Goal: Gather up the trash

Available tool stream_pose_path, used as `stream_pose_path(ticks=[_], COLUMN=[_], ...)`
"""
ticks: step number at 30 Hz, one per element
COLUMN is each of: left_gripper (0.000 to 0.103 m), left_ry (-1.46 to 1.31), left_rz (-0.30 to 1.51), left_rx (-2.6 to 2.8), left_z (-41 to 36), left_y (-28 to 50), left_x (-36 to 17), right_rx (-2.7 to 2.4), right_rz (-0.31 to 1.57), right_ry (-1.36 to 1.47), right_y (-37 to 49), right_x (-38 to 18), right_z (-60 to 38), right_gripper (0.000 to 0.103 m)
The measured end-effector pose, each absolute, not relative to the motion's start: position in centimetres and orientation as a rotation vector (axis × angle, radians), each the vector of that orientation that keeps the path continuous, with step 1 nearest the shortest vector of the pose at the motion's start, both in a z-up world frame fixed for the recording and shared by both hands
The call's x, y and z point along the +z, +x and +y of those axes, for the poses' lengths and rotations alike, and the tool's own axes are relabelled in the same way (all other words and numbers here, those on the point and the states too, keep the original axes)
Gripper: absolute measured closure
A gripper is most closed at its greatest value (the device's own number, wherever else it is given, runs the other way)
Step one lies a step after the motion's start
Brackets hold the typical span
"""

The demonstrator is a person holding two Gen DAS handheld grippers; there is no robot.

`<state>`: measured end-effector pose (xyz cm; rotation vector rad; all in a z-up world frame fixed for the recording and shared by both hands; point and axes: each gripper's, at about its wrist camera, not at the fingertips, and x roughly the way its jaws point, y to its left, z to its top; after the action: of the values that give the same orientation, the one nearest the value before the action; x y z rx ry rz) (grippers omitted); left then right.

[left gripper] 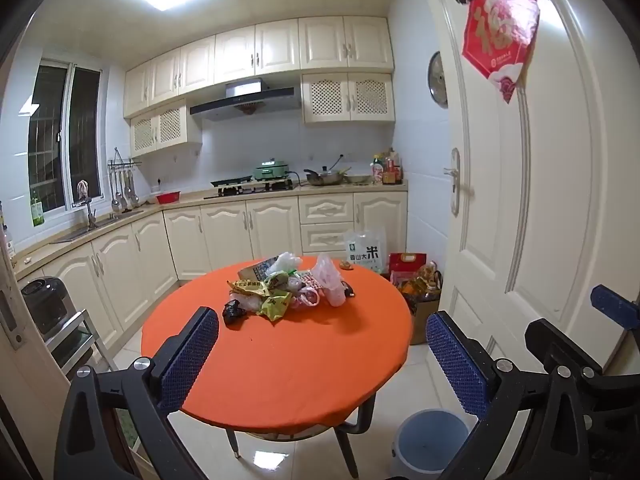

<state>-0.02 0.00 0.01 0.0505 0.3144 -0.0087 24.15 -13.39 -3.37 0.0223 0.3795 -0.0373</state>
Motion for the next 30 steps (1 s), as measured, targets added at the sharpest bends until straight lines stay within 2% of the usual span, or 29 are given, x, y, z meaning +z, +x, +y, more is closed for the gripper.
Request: stream_pose_path(ticks=[30], left_gripper=[0.001], left_ry=[0.033], left_rz=[0.318], left_rx=[-0.008], left_z=[0.37], left_y=[-0.33], left_x=[0.22], right_rx=[-0.04], right_rz=[0.39], right_ry=[0.029], right_y=[24.21], right_x=[-3.82], right_z=[-13.18], right_gripper=[0.0])
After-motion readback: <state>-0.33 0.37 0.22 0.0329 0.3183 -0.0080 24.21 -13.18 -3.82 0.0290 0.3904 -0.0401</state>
